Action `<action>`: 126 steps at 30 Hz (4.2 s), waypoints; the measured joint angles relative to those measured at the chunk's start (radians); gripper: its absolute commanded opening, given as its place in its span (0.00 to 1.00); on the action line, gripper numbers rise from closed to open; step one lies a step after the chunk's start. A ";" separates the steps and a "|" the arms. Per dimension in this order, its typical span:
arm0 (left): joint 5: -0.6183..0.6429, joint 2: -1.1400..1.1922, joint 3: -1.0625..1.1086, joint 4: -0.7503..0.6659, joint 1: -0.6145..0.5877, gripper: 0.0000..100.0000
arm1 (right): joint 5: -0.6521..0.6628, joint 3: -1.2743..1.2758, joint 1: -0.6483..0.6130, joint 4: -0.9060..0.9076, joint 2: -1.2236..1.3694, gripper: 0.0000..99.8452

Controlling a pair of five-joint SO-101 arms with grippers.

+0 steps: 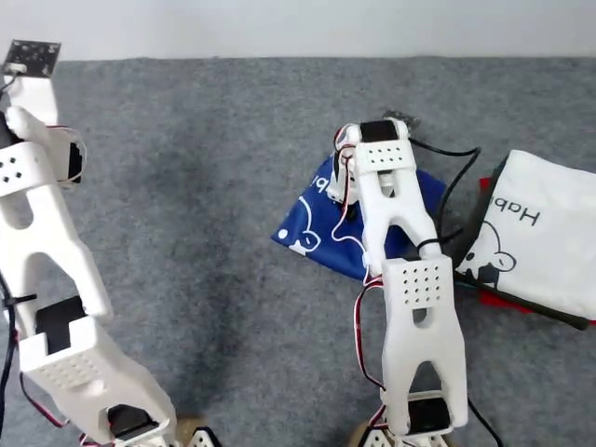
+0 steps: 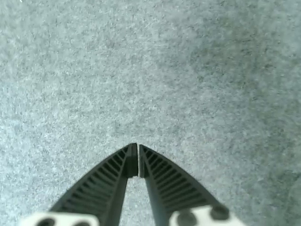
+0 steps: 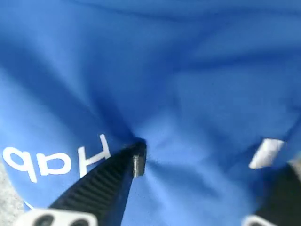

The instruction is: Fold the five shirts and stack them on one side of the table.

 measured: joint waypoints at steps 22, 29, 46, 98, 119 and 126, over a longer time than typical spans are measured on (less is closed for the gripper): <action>0.000 -0.094 0.003 0.000 0.002 0.01 | 0.422 -0.218 0.153 0.100 -0.034 0.01; 0.000 -0.094 0.003 0.000 0.000 0.01 | 0.523 -0.118 0.233 0.100 -0.307 0.01; 0.000 -0.094 0.003 0.000 0.000 0.01 | 0.750 0.319 0.456 0.100 -0.911 0.01; -0.002 -0.094 0.075 0.000 0.000 0.01 | 1.258 0.577 0.918 -0.124 -0.718 0.01; -0.002 -0.094 0.075 0.000 0.084 0.01 | 1.277 0.489 0.842 -0.511 -0.597 0.01; -0.002 -0.097 0.075 0.000 0.103 0.01 | 1.378 0.489 0.870 -0.571 -0.535 0.01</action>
